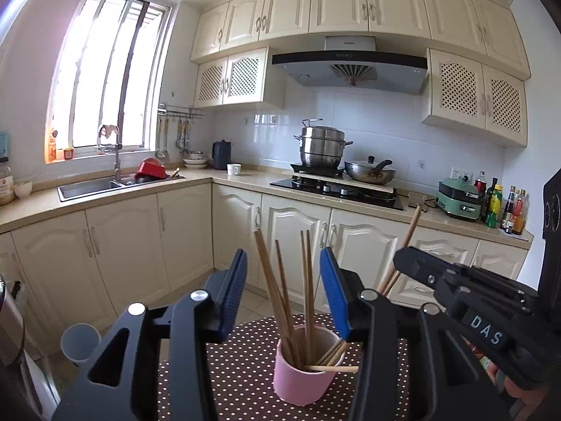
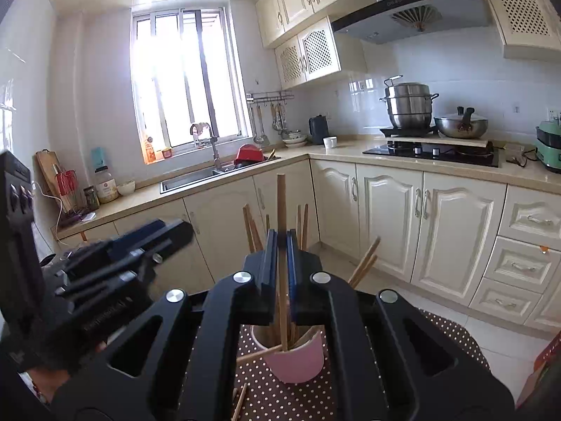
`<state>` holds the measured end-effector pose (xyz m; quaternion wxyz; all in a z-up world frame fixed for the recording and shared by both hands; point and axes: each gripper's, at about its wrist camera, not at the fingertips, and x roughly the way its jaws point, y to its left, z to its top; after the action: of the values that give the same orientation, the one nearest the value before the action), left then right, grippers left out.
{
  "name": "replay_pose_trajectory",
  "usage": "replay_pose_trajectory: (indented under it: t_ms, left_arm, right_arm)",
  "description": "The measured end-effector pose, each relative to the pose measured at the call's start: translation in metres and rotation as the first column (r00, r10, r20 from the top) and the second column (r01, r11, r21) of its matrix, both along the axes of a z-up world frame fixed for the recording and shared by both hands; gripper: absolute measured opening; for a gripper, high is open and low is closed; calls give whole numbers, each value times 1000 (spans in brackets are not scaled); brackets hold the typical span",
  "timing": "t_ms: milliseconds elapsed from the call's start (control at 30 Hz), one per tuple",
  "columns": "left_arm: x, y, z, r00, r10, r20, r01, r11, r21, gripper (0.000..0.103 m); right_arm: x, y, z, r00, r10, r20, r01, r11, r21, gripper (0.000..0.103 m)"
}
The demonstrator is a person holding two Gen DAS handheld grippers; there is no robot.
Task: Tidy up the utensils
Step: 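Lower chopsticks into the cup and open the left tool then the right tool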
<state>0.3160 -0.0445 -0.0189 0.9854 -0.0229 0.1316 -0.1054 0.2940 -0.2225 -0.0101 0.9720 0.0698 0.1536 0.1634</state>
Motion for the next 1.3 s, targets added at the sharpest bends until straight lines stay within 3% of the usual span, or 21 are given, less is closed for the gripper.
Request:
replay_pose_trajectory:
  t_ms: [100, 567, 1300]
  left_arm:
    - [-11, 7, 2, 999, 29, 27, -29, 1000, 12, 56]
    - [-41, 15, -2, 992, 109, 67, -115, 988, 102, 63]
    - [-90, 33, 10, 991, 120, 67, -124, 990, 65, 68]
  right_arm:
    - [-1, 2, -6, 1000, 7, -17, -7, 1000, -6, 6]
    - [-4, 6, -29, 996, 15, -92, -15, 1000, -4, 6]
    - [-80, 3, -3, 1000, -15, 9, 15, 1000, -16, 7]
